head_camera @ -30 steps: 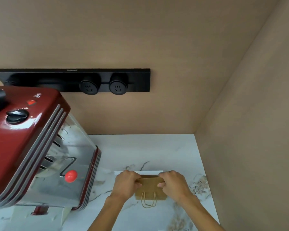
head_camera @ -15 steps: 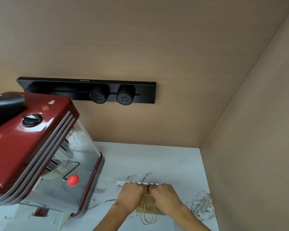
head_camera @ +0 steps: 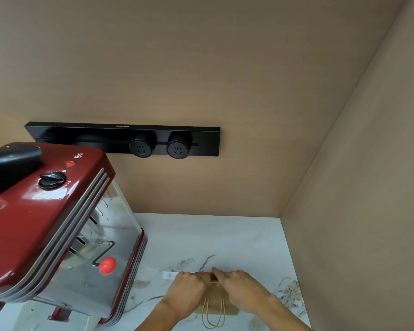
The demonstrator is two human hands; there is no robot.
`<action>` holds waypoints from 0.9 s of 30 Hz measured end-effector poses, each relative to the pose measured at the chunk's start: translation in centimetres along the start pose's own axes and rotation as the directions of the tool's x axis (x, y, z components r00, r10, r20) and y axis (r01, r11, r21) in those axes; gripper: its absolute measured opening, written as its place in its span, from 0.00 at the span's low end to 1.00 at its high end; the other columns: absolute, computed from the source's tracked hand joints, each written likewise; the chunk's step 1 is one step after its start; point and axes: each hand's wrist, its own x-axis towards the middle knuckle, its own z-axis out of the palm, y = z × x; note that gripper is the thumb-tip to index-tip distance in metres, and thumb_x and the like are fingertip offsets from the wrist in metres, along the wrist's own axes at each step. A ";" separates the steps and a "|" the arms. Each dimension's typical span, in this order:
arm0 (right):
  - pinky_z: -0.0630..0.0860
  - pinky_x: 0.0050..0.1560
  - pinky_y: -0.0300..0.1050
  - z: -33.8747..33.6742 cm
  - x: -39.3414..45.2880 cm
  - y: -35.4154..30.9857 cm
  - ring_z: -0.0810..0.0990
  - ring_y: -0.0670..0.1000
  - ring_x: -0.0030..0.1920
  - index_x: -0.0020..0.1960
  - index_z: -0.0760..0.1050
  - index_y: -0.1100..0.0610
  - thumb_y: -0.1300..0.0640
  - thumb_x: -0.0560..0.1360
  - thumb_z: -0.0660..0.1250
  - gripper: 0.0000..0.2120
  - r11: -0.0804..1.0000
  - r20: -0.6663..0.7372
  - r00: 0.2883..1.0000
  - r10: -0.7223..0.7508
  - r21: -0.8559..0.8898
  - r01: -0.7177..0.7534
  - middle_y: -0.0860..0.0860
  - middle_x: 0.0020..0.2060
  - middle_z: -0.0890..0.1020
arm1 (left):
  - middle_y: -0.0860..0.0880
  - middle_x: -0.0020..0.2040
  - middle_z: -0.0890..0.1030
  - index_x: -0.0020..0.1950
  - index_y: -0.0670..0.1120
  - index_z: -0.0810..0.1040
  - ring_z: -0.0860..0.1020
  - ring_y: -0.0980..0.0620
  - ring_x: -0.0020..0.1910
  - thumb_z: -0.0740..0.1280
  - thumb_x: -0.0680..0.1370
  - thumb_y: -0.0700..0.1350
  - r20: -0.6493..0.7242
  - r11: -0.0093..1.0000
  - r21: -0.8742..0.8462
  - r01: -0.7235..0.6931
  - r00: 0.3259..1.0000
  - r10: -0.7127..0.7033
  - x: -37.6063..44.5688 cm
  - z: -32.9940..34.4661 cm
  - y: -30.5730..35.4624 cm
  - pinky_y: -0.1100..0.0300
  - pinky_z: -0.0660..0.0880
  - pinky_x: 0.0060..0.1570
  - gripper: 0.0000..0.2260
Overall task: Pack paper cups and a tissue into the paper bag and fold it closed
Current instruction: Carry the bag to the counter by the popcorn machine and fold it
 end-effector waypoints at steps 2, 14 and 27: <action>0.77 0.51 0.58 -0.2 0.1 -0.2 0.80 0.65 0.51 0.78 0.54 0.58 0.68 0.75 0.55 0.33 0.999 0.017 1.000 -0.002 -0.051 0.003 0.60 0.58 0.81 | 0.42 0.58 0.81 0.69 0.42 0.70 0.81 0.37 0.49 0.60 0.76 0.33 0.002 0.998 0.040 -0.038 0.999 0.038 0.3 -0.1 0.3 0.47 0.74 0.48 0.21; 0.78 0.30 0.32 1.2 -0.5 -1.5 0.81 0.42 0.30 0.61 0.83 0.51 0.52 0.49 0.81 0.39 0.988 -0.116 0.993 -0.028 -0.157 0.010 0.40 0.34 0.84 | 0.51 0.35 0.81 0.46 0.43 0.86 0.79 0.55 0.31 0.80 0.47 0.38 -0.141 0.994 -0.070 -0.085 0.987 0.075 0.9 3.3 1.2 0.65 0.78 0.31 0.28; 0.79 0.32 0.33 1.3 -0.6 -1.3 0.83 0.40 0.32 0.51 0.87 0.50 0.51 0.48 0.83 0.30 0.997 -0.196 0.980 0.019 -0.073 -0.034 0.40 0.37 0.86 | 0.47 0.71 0.75 0.73 0.43 0.70 0.62 0.53 0.77 0.49 0.87 0.48 -0.194 0.866 -0.468 -0.174 0.977 0.092 1.0 1.9 0.5 0.59 0.55 0.78 0.20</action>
